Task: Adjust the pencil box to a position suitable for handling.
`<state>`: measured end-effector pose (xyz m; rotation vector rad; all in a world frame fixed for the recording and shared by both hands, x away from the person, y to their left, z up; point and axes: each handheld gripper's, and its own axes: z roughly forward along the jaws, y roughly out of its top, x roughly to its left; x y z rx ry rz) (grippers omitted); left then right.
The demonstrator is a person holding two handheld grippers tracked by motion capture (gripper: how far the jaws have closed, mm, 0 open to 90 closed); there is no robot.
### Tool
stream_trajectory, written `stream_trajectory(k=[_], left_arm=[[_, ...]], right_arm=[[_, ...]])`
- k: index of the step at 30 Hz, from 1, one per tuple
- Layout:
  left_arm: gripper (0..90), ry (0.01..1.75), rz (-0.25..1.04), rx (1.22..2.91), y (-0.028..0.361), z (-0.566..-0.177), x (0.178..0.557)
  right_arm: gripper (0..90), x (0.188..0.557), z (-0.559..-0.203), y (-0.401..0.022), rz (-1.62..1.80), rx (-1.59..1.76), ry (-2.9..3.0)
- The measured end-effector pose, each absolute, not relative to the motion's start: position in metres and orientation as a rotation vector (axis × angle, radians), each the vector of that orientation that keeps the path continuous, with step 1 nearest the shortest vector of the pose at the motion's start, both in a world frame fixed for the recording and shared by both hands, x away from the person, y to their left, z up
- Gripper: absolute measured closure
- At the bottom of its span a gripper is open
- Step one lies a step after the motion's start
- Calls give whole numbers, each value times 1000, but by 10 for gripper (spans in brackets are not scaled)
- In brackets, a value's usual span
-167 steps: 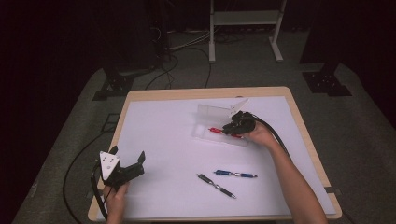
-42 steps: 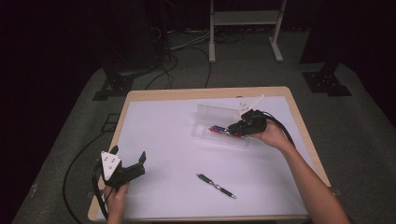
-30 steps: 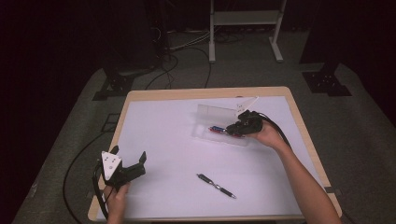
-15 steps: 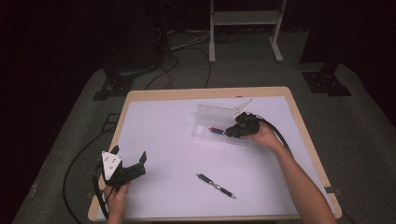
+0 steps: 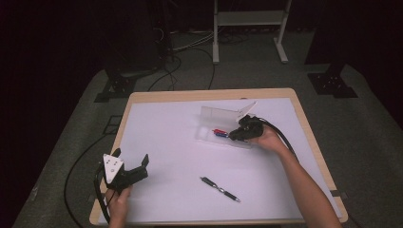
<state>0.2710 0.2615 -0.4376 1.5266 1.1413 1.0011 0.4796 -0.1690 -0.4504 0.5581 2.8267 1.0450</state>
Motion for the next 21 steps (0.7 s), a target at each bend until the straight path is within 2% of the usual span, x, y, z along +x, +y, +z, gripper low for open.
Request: stream_trajectory(k=[17, 21], left_arm=[[4, 1140, 1003, 1523, 262, -438, 271], [4, 1140, 1005, 1523, 262, -437, 271]], right_arm=[[709, 475, -442, -174, 1091, 573, 2819], [659, 464, -431, -176, 1136, 574, 2832]])
